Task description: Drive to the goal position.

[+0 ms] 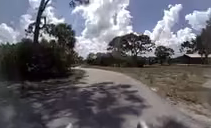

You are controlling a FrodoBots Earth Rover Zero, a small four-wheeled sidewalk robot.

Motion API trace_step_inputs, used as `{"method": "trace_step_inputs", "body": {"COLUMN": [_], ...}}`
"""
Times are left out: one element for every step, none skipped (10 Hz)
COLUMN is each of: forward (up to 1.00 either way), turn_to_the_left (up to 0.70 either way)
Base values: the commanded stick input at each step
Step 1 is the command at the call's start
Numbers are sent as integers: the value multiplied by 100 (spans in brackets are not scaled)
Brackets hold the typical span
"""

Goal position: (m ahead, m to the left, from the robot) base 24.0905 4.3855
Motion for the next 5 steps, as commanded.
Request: {"method": "trace_step_inputs", "body": {"forward": [100,100,100,100,100], "turn_to_the_left": [0,0,0,0,0]}}
